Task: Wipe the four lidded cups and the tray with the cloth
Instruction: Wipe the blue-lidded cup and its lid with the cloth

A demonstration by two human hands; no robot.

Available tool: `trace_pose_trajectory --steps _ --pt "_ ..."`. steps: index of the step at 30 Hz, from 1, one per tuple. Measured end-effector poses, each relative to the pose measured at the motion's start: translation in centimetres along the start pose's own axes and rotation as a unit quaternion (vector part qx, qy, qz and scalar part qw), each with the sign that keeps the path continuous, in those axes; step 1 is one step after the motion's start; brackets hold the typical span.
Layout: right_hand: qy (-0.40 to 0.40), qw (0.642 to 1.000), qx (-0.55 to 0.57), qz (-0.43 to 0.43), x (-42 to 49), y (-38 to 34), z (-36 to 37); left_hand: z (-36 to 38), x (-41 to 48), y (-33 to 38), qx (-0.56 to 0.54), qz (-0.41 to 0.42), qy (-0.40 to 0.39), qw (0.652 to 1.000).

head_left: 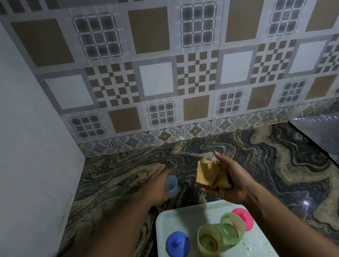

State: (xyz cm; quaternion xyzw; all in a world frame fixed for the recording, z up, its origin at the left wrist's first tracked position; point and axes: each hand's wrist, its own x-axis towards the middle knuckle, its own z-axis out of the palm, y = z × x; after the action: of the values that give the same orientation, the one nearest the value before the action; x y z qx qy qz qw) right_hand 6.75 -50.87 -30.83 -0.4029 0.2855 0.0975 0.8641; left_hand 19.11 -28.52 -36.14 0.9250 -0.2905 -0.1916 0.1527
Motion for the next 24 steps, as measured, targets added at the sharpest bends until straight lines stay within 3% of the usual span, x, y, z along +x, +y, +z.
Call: trace_pose_trajectory --steps 6,11,18,24 --pt "0.035 0.999 -0.013 -0.005 0.0 0.4 -0.6 1.1 0.0 -0.2 -0.006 -0.005 -0.002 1.000" --pt "0.063 0.997 -0.027 -0.022 -0.2 0.9 -0.7 -0.7 -2.9 0.9 0.035 0.073 0.090 0.993" --pt "0.092 0.993 -0.072 -0.032 -0.9 2.6 -0.4 2.1 -8.2 3.7 0.106 0.075 -0.100 0.986" --pt "0.089 0.979 -0.162 -0.088 -2.4 2.4 -0.1 4.1 -8.8 3.7 0.138 0.059 -0.084 0.985"
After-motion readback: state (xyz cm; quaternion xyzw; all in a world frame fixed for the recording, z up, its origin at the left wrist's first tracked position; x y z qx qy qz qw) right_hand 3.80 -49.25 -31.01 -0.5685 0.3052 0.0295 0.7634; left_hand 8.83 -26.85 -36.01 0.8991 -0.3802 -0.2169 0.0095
